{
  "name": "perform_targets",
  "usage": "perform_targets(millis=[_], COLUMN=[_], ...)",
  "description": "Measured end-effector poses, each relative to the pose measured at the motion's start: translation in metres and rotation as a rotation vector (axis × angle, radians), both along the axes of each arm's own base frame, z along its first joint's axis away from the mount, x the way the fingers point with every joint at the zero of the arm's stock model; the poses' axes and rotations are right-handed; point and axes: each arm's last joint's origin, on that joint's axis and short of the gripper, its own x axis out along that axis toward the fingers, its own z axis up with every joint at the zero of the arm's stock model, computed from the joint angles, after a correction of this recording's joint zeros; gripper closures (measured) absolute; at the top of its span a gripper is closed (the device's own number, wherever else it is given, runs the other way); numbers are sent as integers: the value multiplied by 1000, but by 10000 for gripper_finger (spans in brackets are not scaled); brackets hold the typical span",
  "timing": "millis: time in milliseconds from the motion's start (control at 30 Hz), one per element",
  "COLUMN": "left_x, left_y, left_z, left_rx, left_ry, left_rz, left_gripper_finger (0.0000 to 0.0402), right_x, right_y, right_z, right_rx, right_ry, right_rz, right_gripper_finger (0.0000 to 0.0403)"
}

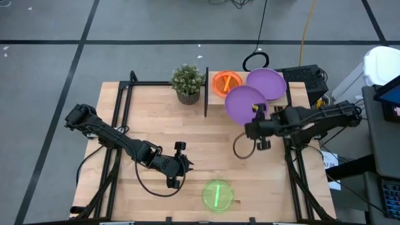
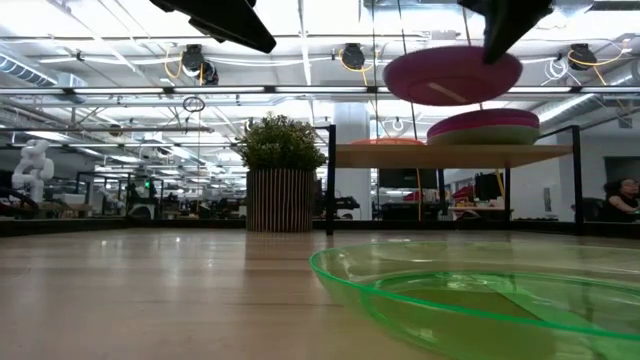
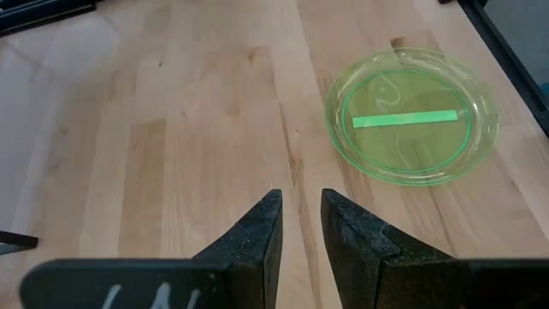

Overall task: Place and stack plates onto a shelf
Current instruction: Stack the purple plate on top of the purple plate on the shelf

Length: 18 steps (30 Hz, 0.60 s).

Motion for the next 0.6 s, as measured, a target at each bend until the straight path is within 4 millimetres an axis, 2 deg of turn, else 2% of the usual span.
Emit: perform_targets(millis=[267,600], left_x=[0,0], left_y=[0,0], left_z=[0,0], left_rx=[-5,-14], left_ry=[0,0], left_rz=[4,12], left_gripper_finger=[312,312], right_x=[4,2], right_y=[-31,-57], right_z=[0,0], right_rx=[-19,-17], right_ry=[31,63], right_rz=[-17,-58], right_gripper_finger=[403,403])
